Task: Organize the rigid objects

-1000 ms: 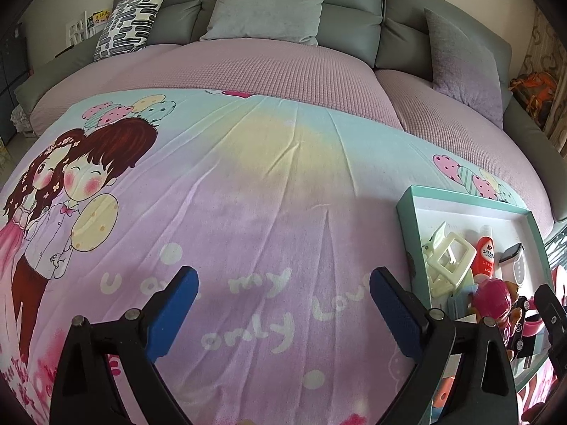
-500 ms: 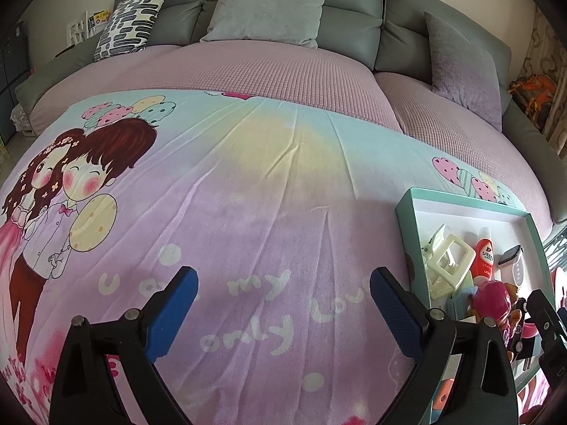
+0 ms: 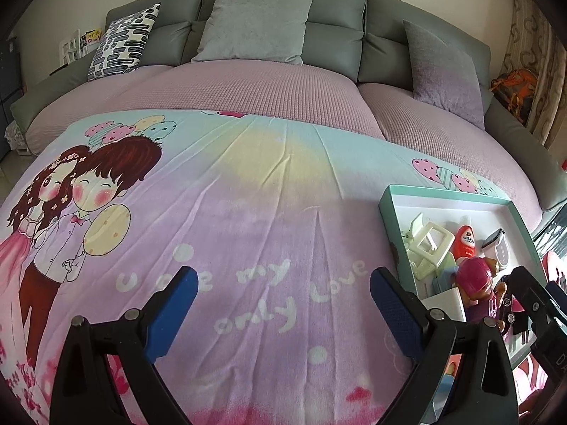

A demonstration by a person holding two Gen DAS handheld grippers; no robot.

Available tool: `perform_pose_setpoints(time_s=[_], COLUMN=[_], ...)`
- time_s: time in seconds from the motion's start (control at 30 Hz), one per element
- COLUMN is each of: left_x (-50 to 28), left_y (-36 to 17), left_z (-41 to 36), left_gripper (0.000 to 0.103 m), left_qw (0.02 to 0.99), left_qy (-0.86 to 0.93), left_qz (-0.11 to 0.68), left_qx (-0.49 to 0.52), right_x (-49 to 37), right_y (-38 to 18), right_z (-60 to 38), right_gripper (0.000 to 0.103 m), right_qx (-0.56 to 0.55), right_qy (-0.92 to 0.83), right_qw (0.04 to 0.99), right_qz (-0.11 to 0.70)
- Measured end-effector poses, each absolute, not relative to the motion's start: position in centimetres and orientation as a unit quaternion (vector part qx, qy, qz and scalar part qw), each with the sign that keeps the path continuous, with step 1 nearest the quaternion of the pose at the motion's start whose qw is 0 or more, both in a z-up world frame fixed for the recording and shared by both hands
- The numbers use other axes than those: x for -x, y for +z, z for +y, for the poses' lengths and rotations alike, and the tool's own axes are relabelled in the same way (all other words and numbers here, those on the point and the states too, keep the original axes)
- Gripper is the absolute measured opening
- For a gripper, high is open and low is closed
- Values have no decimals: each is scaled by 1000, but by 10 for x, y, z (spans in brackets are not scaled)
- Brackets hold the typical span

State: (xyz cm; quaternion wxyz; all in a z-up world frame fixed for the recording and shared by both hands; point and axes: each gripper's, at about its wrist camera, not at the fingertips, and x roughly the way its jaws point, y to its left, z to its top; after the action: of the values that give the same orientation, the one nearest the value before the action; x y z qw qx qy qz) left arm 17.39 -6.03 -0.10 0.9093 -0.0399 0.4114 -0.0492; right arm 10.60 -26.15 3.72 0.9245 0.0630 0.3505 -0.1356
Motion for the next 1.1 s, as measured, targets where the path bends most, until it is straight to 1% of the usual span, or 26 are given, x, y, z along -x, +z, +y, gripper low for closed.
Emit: perform_pose_setpoints(time_s=[0.17, 0.4, 0.73, 1.1], left_x=[-157, -130, -75, -38], left_y=[2, 4, 0, -4], left_z=[-53, -42, -22, -9], left_gripper=[98, 98, 98, 98], left_qw=[911, 916, 907, 900], left_qy=[-57, -47, -56, -26], left_qz=[406, 399, 418, 435], left_qx=[52, 23, 6, -28], right_x=[-95, -67, -24, 18], right_y=[36, 35, 28, 26], right_z=[-250, -241, -228, -216], right_gripper=[103, 103, 103, 103], right_qx=[-47, -56, -88, -74], right_qy=[-130, -112, -95, -114], right_qw=[924, 925, 916, 911], right_qz=[357, 360, 380, 389])
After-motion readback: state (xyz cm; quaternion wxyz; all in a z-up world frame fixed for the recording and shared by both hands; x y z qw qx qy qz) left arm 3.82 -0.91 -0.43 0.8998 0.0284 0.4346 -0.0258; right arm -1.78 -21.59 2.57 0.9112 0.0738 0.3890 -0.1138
